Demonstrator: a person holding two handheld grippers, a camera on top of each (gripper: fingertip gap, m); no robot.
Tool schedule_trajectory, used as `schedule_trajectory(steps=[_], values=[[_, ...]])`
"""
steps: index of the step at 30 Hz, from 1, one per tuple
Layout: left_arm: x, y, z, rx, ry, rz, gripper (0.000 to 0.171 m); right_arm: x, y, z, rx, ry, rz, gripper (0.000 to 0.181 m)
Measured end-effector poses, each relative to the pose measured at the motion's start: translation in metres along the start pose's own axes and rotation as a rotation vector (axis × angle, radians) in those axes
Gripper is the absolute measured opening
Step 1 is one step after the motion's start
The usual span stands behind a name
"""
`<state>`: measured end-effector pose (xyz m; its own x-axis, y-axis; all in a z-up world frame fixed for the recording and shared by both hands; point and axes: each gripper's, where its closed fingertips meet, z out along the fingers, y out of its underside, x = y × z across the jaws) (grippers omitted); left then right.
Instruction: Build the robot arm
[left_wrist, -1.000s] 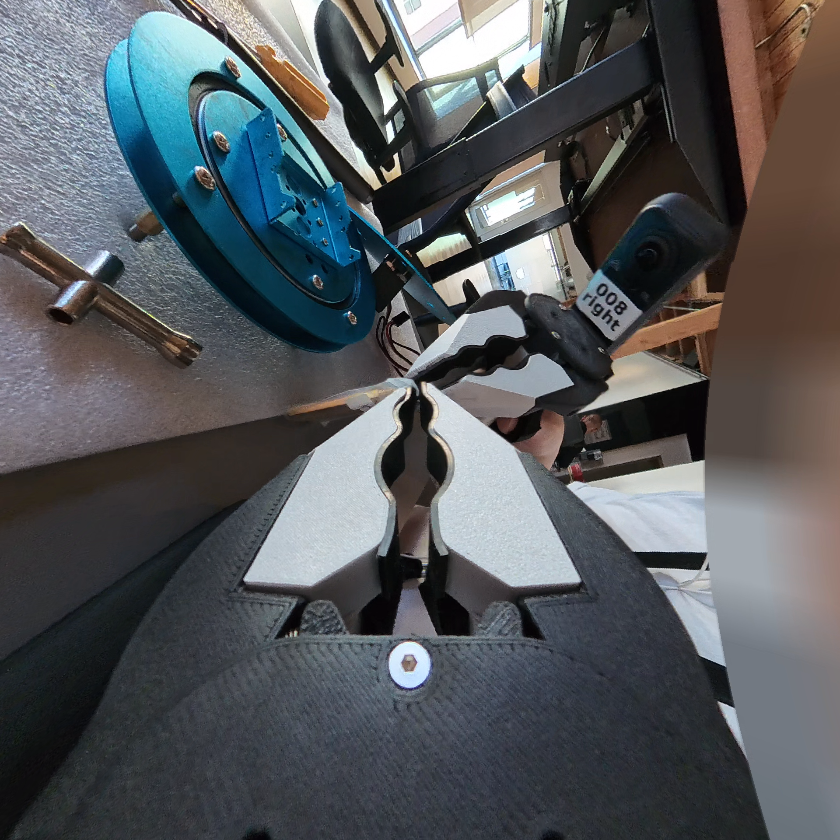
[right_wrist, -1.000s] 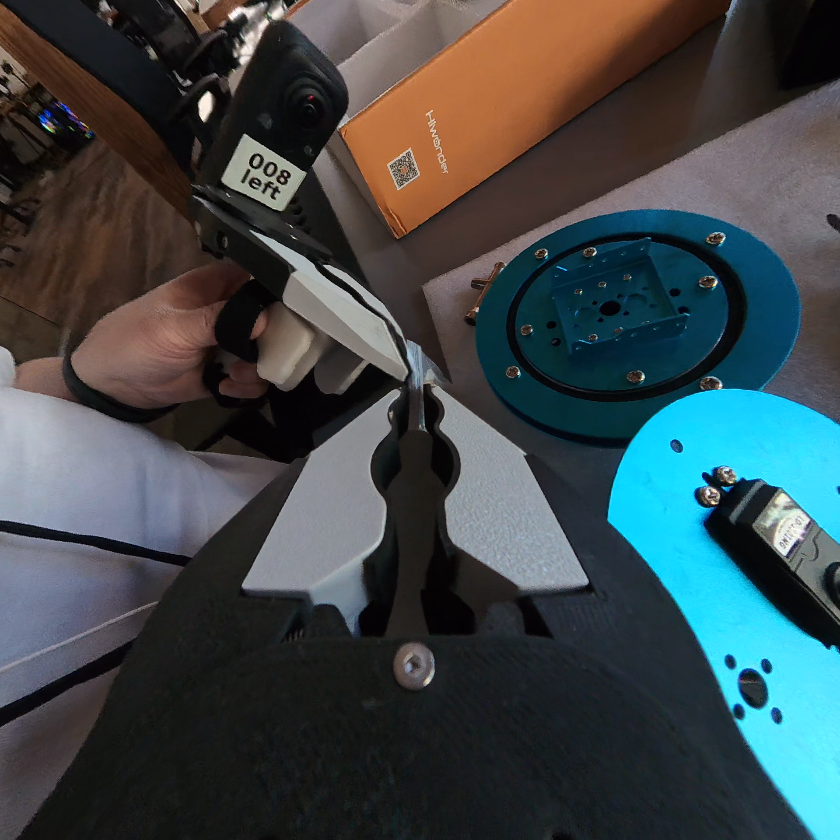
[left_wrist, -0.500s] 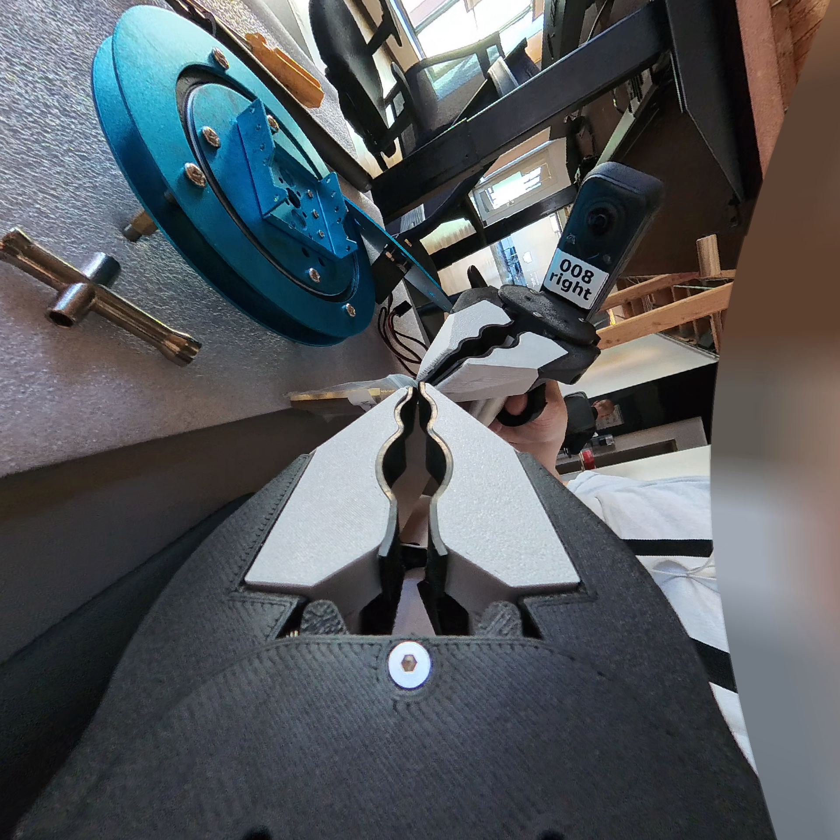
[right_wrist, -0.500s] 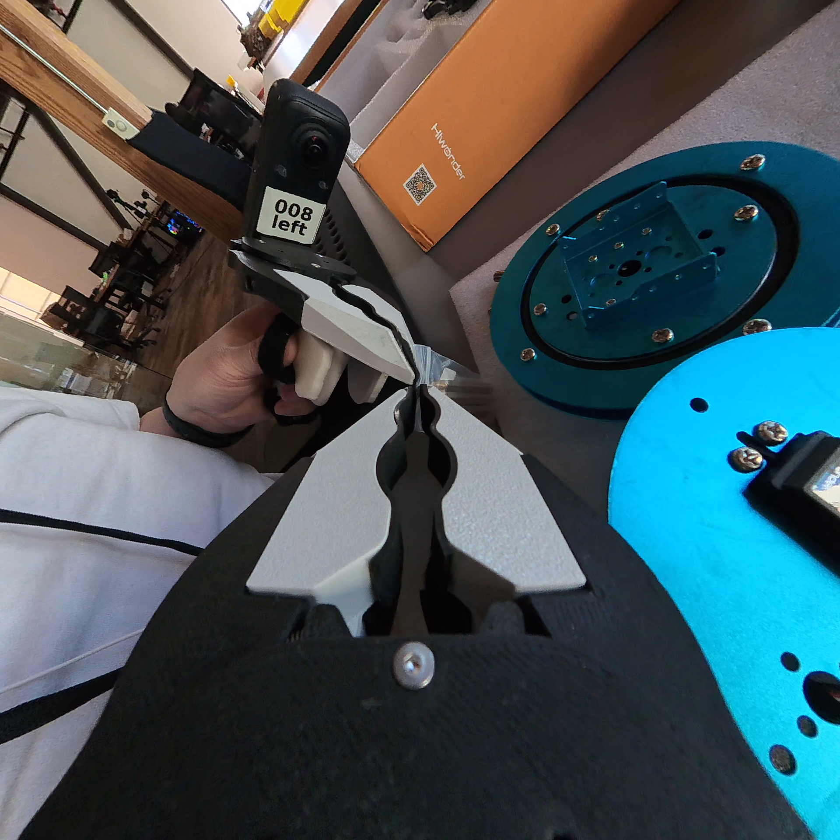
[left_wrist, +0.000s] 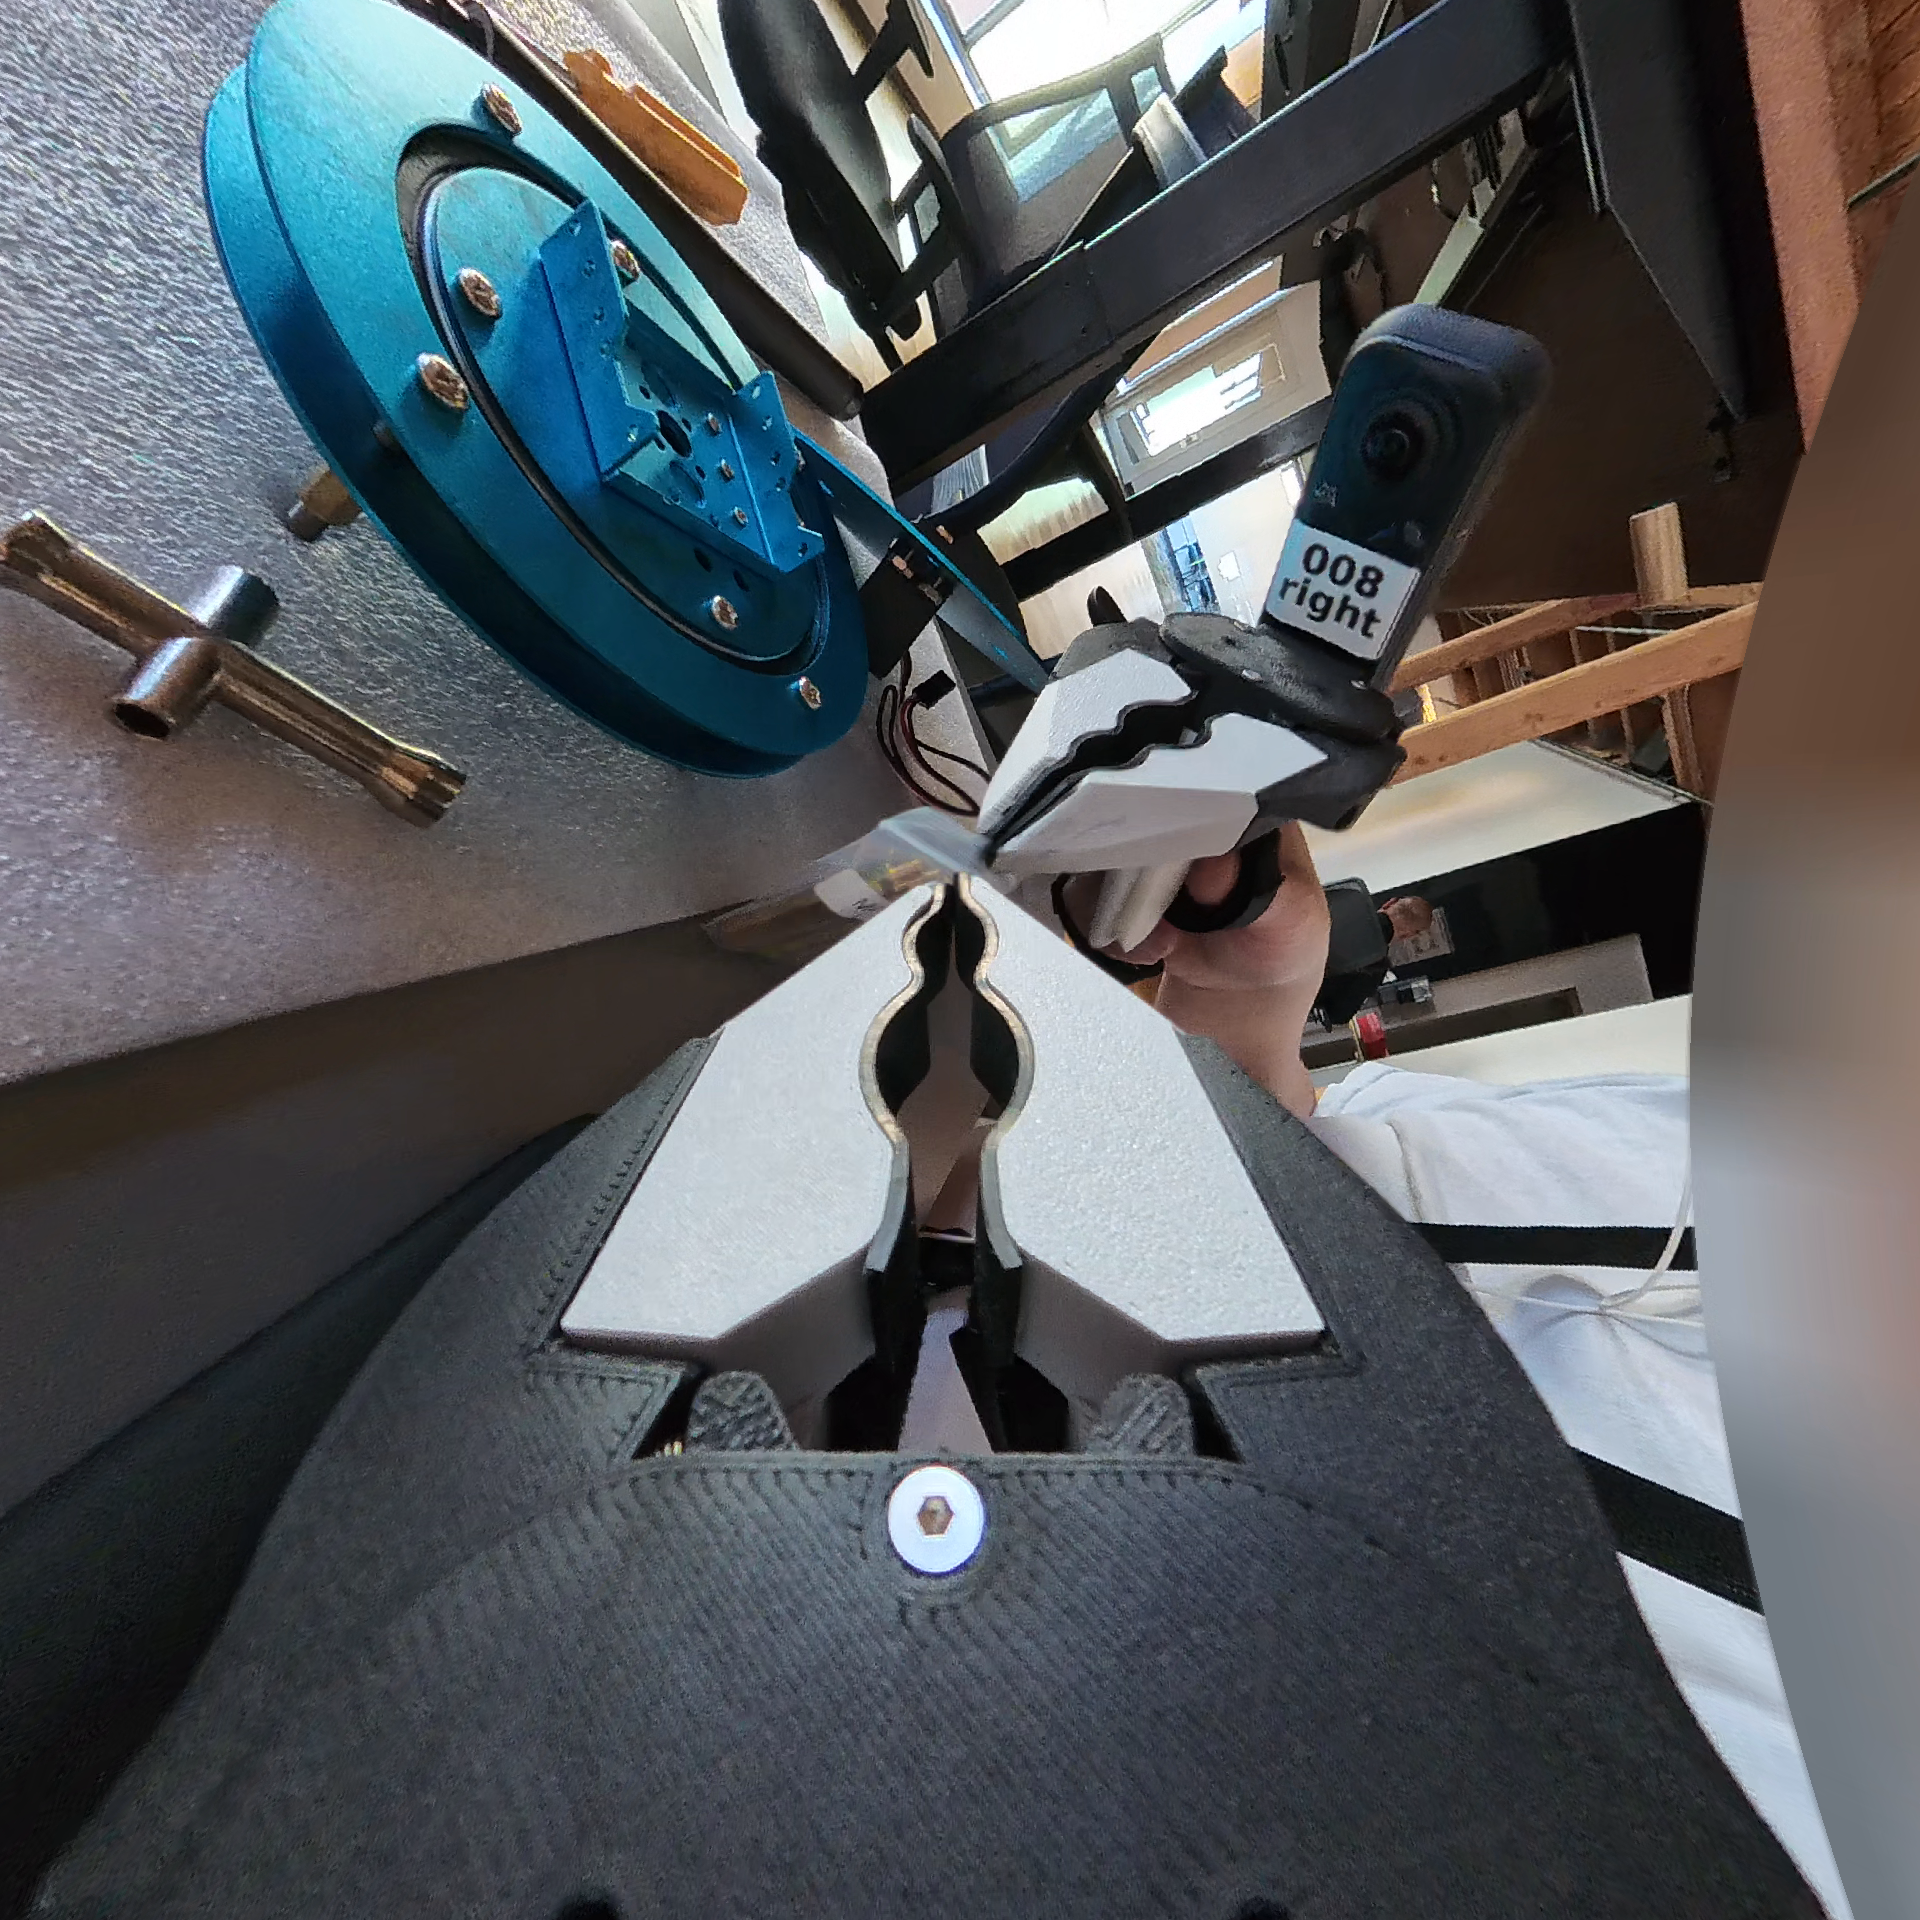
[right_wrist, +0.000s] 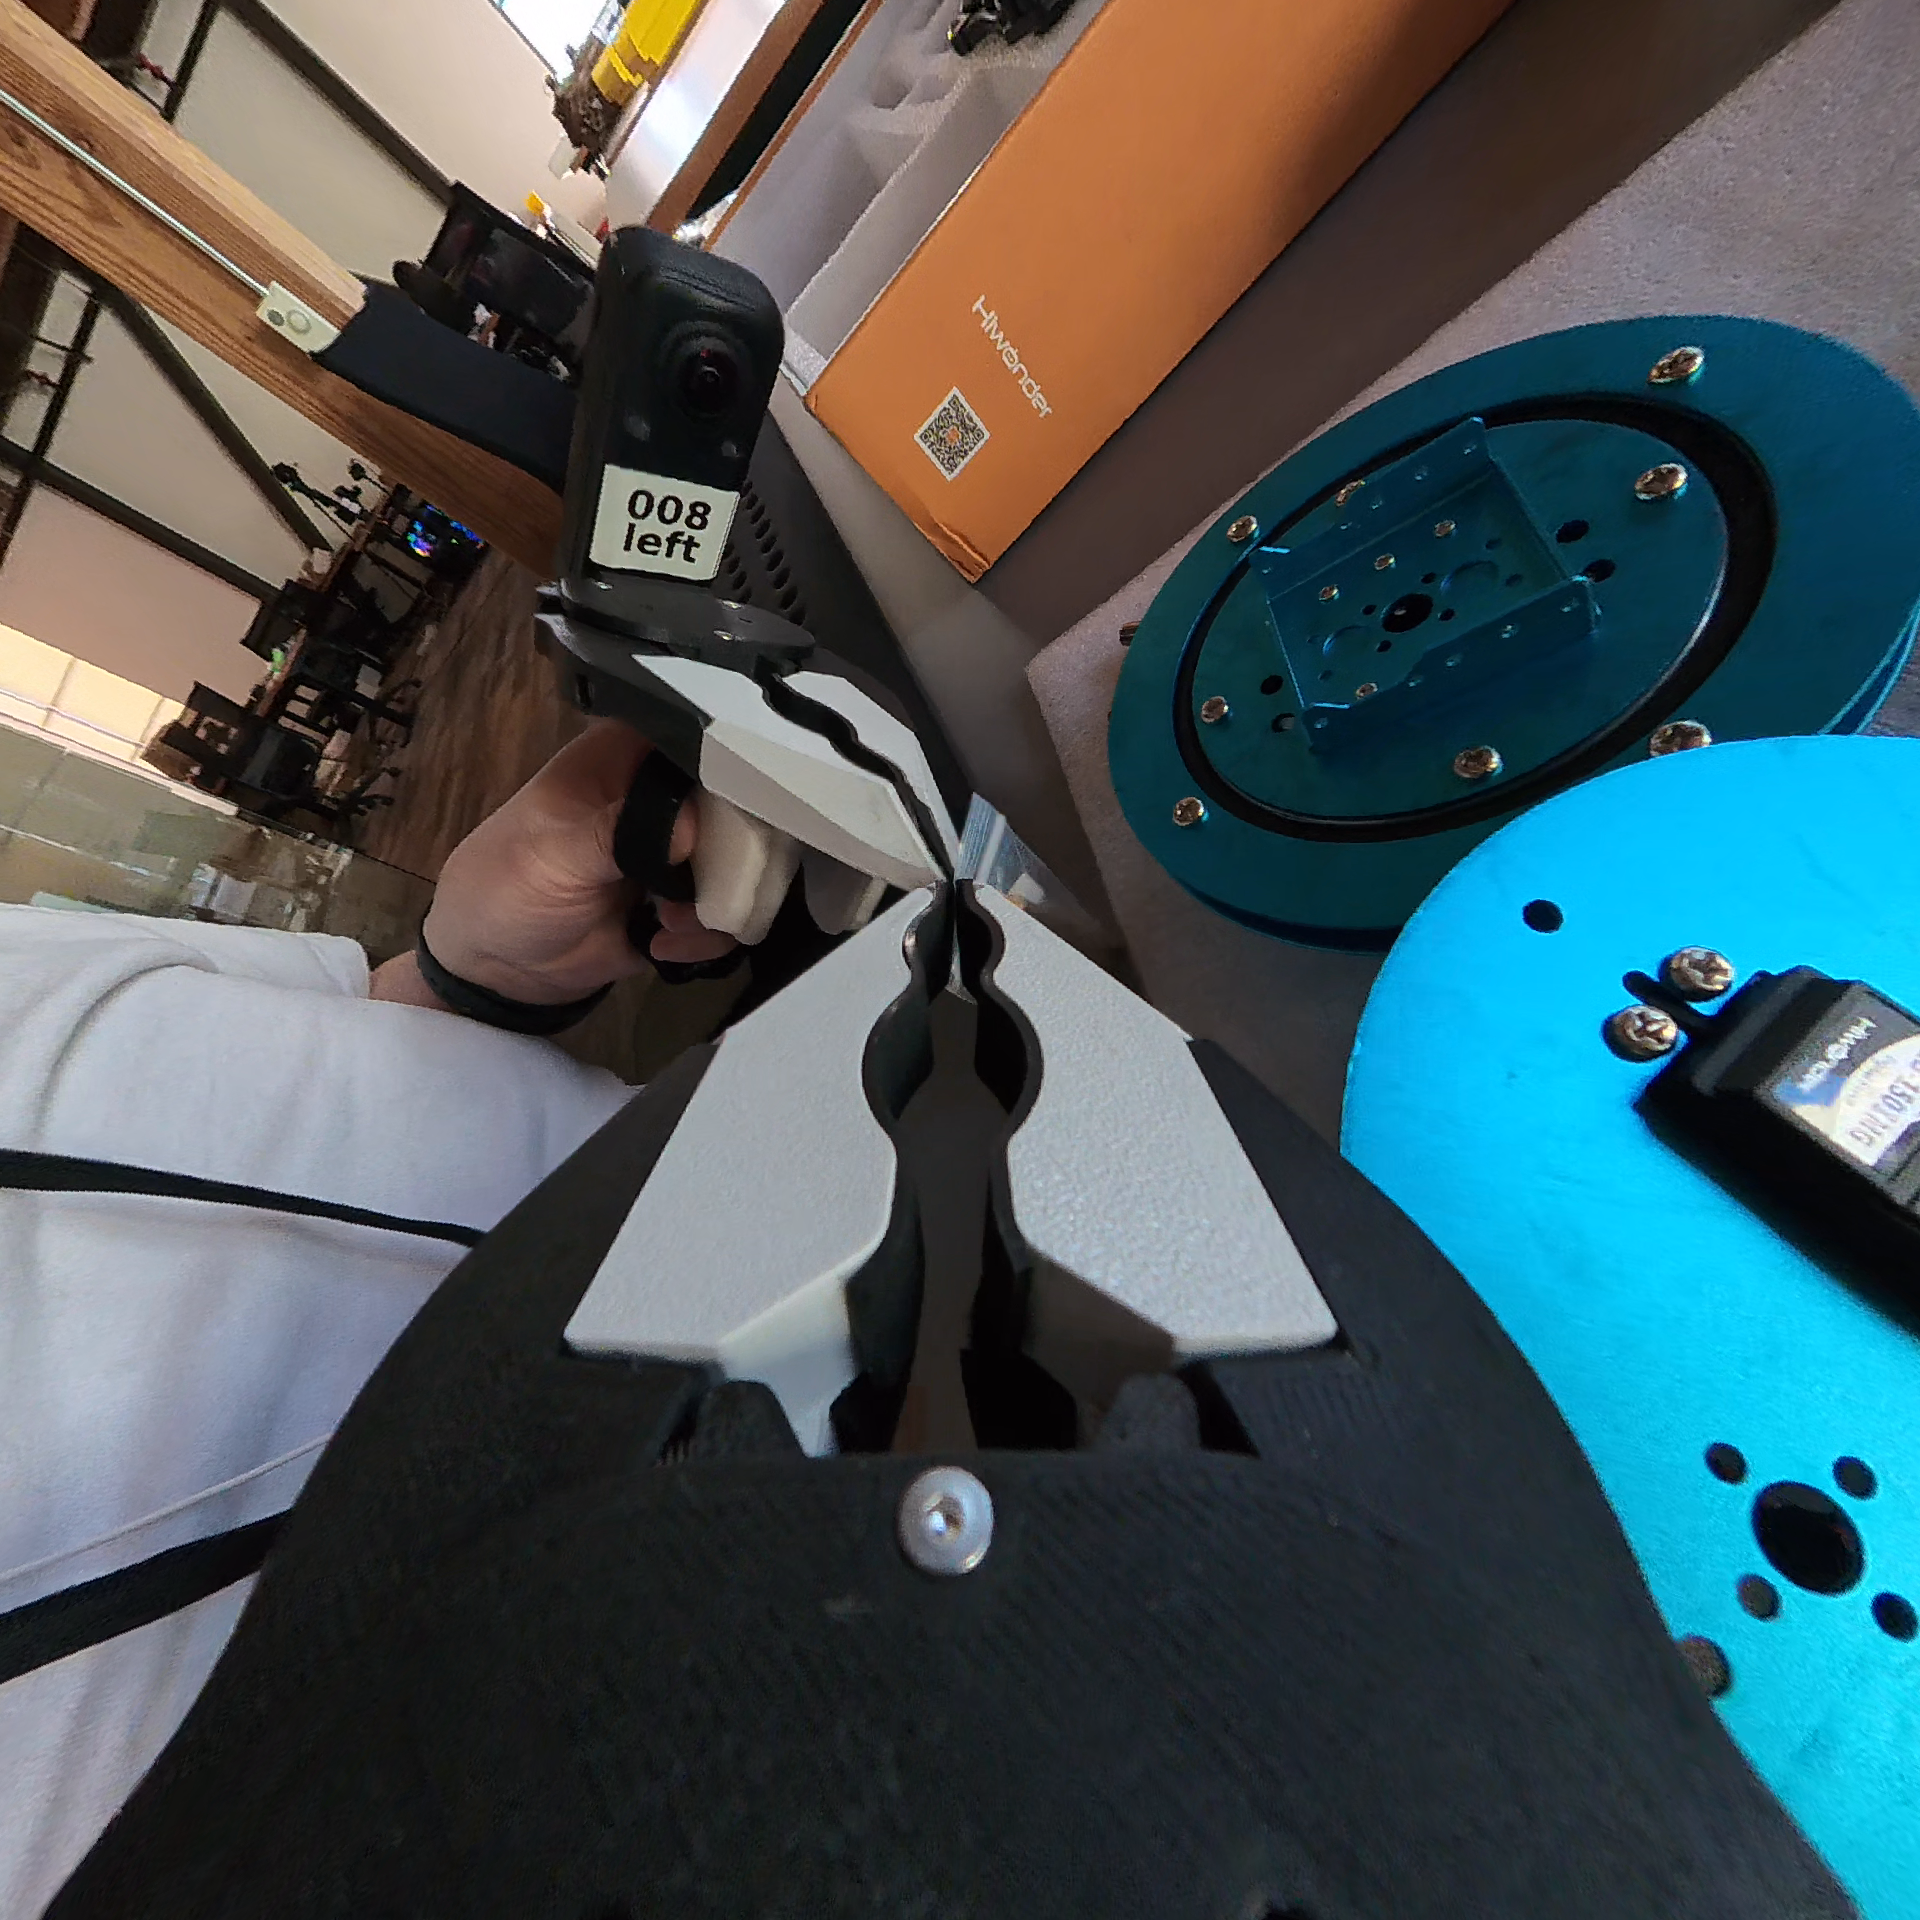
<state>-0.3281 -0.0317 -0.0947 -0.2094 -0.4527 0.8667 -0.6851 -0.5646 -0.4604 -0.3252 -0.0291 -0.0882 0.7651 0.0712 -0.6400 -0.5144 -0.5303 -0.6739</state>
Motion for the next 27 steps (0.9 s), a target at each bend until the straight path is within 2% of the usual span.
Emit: schedule_trajectory(steps=[5,11,27], values=[[0.002,-0.001,-0.001,0.007,0.015,-0.004,0.0,0.004,-0.001,-0.004,-0.015,0.026,-0.015,0.0],[0.001,-0.005,-0.001,0.026,0.038,-0.047,0.0,-0.004,0.009,0.002,-0.07,-0.018,0.0,0.0],[0.002,0.0,0.006,-0.026,0.023,-0.024,0.0,-0.006,0.005,0.0,-0.041,-0.055,0.074,0.0]])
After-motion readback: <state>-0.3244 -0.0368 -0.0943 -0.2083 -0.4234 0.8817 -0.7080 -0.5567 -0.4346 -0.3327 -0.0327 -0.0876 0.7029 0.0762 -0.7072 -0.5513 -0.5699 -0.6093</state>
